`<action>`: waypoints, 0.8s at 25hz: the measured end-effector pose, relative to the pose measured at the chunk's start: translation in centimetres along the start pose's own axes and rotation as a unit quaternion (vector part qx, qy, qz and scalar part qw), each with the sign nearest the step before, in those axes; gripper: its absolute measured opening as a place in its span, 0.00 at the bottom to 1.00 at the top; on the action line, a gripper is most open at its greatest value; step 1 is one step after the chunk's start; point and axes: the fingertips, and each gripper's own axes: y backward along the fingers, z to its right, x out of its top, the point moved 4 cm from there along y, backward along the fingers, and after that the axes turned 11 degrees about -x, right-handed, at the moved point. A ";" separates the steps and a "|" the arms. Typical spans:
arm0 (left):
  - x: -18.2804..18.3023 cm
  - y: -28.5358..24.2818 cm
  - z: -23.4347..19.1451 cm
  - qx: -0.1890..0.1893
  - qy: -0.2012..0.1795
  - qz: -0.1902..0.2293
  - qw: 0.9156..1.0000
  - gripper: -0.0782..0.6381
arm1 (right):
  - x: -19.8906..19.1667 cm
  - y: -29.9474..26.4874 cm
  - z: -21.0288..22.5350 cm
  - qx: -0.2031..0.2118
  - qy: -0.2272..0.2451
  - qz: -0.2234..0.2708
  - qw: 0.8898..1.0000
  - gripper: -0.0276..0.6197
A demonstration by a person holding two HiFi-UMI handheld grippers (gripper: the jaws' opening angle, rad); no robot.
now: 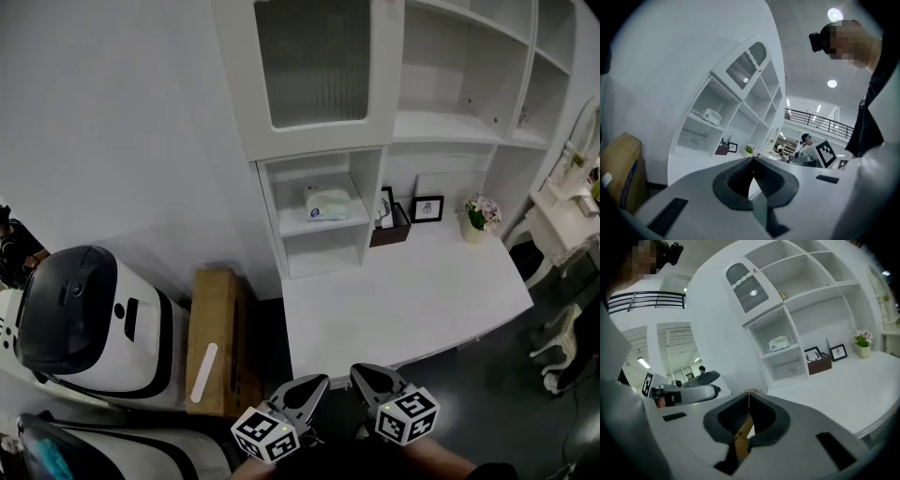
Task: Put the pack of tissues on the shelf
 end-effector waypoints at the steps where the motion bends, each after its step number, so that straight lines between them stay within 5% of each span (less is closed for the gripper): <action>1: -0.4 -0.6 0.5 0.003 0.000 -0.001 1.000 0.12 | -0.1 0.5 0.6 0.002 0.001 -0.003 1.000 0.05; 20: -6.9 -6.8 8.3 0.060 0.011 0.001 0.998 0.12 | -3.2 8.2 8.6 0.051 0.006 -0.035 0.998 0.05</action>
